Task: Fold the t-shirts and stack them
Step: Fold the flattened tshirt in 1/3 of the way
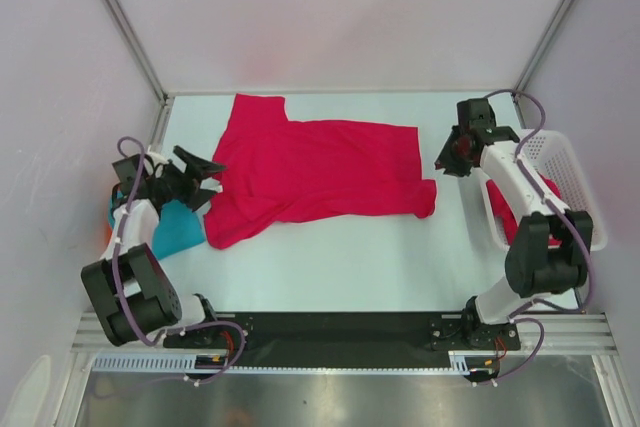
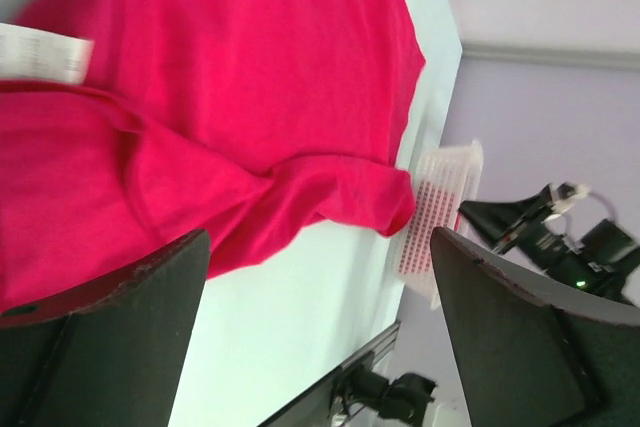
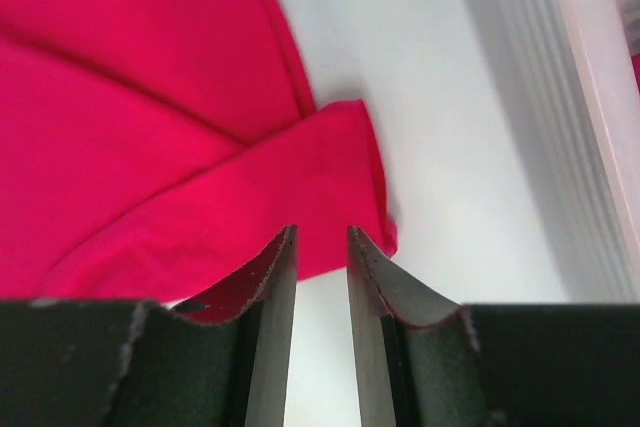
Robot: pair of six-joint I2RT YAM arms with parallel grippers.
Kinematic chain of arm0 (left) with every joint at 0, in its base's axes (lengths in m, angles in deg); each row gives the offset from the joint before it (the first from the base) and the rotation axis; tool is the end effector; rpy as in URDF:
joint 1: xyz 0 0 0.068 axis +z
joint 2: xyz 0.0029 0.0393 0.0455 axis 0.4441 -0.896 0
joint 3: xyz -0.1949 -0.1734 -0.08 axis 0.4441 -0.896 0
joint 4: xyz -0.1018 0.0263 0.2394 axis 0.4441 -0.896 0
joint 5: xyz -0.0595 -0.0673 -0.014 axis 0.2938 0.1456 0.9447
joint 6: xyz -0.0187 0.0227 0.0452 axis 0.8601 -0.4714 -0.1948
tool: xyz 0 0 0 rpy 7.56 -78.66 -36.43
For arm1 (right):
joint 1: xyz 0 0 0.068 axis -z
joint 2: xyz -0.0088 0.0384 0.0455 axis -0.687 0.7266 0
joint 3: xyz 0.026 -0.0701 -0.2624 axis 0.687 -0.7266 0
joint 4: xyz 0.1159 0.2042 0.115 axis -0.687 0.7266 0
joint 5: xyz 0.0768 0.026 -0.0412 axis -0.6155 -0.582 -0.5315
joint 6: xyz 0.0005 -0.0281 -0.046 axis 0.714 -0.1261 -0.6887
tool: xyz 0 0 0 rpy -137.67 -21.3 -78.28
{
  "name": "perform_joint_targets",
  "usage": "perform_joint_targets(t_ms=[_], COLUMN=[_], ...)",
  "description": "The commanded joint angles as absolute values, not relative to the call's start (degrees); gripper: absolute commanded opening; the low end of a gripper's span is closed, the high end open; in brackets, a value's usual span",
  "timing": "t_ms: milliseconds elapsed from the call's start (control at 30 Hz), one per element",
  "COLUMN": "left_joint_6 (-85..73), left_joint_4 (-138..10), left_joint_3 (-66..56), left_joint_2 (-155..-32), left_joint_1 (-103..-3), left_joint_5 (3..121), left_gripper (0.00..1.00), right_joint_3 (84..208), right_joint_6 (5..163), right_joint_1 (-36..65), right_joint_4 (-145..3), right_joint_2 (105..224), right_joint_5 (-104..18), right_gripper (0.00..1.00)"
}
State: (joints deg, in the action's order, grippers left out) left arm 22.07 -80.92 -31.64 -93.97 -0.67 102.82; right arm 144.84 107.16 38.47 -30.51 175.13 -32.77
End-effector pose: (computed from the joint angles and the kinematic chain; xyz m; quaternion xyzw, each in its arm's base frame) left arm 0.2519 0.0913 0.2258 -0.3188 0.7948 -0.4237 0.2952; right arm 0.3363 0.0272 0.2709 0.2147 0.9359 0.0608 0.2726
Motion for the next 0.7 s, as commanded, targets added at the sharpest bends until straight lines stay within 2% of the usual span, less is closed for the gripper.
perform_joint_targets(t_ms=[0,100,167,333,433,667], left_joint_6=[25.8,28.2,29.3,32.5,35.1,47.8], left_joint_4=[-74.8,-74.4,-74.8,-73.3,-67.8,-50.4], left_joint_3=[-32.9,-30.2,-28.4,-26.6,-27.1,-31.6], left_joint_2=[-87.4,-84.3,-83.6,-80.9,-82.1,-87.4], left_joint_1=[-5.8,-7.4,-8.6,-13.7,-19.3,-20.7], left_joint_5=[102.7,99.5,99.2,97.0,97.4,106.1], left_gripper=[0.96,0.96,1.00,1.00,1.00,1.00], right_joint_3=[143.4,140.1,137.0,132.6,132.3,132.7], right_joint_6=[109.1,112.4,113.9,119.0,121.4,126.7], right_joint_1=[32.2,25.8,23.5,19.3,16.1,10.2], right_joint_4=[-27.1,-24.5,-22.6,-19.1,-15.3,-12.0], right_joint_2=[165.3,159.3,154.4,145.7,141.9,138.4], right_joint_5=[-29.8,-26.5,-24.7,-23.0,-20.9,-17.1], right_gripper=[0.31,0.31,0.31,0.31,0.31,0.29])
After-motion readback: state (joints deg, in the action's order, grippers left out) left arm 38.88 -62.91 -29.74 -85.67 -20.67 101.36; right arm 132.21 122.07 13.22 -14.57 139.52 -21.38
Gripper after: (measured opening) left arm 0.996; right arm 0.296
